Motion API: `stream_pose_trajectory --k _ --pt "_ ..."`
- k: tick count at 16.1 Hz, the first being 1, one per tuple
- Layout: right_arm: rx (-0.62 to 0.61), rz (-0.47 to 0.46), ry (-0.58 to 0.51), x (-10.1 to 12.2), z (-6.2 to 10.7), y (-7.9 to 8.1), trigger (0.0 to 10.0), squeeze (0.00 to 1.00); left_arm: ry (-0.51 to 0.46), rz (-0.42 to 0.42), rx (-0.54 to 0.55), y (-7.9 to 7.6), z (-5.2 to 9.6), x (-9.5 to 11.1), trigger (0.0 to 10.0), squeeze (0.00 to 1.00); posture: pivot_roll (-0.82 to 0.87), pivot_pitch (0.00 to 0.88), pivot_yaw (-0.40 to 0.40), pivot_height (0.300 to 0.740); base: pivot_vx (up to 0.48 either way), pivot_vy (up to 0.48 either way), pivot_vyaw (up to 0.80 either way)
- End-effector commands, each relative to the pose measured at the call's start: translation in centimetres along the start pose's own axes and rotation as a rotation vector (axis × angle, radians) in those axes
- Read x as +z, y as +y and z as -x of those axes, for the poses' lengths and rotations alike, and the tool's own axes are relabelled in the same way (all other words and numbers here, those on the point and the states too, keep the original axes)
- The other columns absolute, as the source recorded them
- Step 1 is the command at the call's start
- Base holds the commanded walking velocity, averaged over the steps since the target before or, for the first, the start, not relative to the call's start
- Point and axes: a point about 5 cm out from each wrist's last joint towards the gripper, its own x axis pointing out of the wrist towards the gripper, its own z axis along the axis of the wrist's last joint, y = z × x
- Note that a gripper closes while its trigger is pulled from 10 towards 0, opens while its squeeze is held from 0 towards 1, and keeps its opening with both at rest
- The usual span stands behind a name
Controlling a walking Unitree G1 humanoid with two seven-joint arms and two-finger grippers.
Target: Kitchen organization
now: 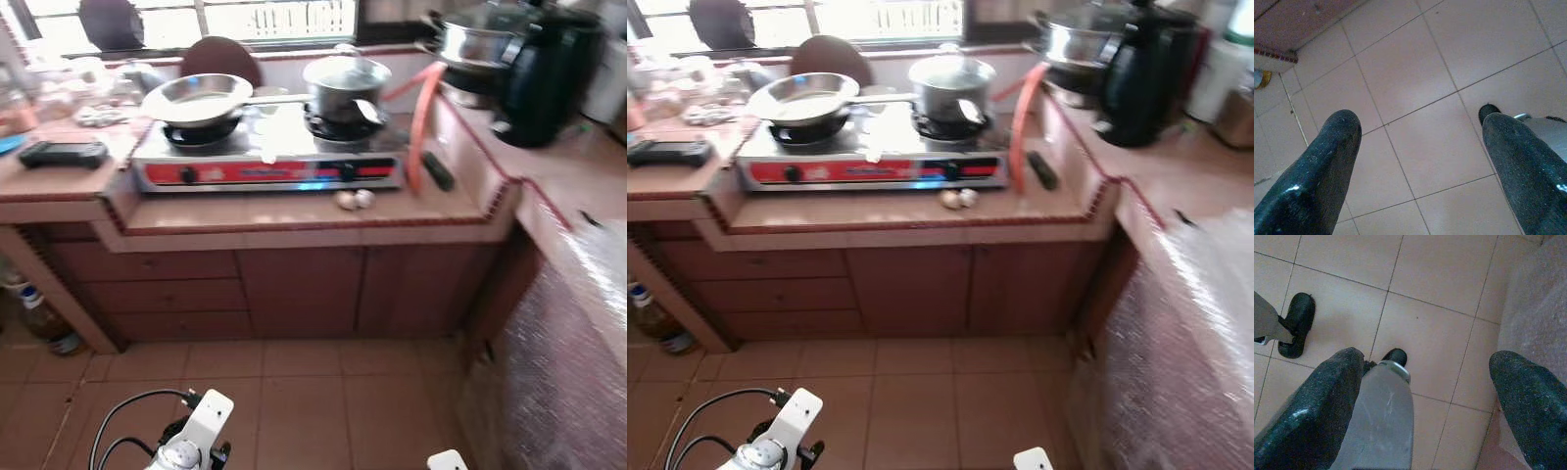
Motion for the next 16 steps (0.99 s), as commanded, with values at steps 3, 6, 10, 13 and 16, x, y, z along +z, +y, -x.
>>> stream_pose_trajectory --k 3,6,10,13,16 --pt "0.011 0.018 -0.020 0.63 -0.18 0.54 10.0 0.00 0.004 -0.005 0.005 0.63 0.05 -0.17 10.0 0.00 0.16 0.000 0.015 0.740 0.000 0.420 0.00" --pt "0.012 0.026 -0.025 0.85 -0.23 0.55 10.0 0.00 0.004 -0.008 0.007 0.78 0.06 -0.18 10.0 0.00 0.17 0.000 0.014 0.740 0.000 0.417 0.00" --pt "0.012 0.035 -0.026 0.91 -0.24 0.56 10.0 0.00 0.005 -0.013 0.011 0.96 0.07 -0.16 10.0 0.00 0.17 0.000 0.015 0.740 0.000 0.419 0.00" --pt "0.015 0.040 -0.027 0.92 -0.25 0.66 10.0 0.00 0.005 -0.017 0.013 1.02 0.07 -0.14 10.0 0.00 0.17 0.000 0.017 0.740 0.000 0.419 0.00" --pt "0.017 0.044 -0.029 1.00 -0.27 0.71 10.0 0.00 0.005 -0.020 0.014 1.06 0.07 -0.13 10.0 0.00 0.17 0.000 0.016 0.740 0.000 0.419 0.00"
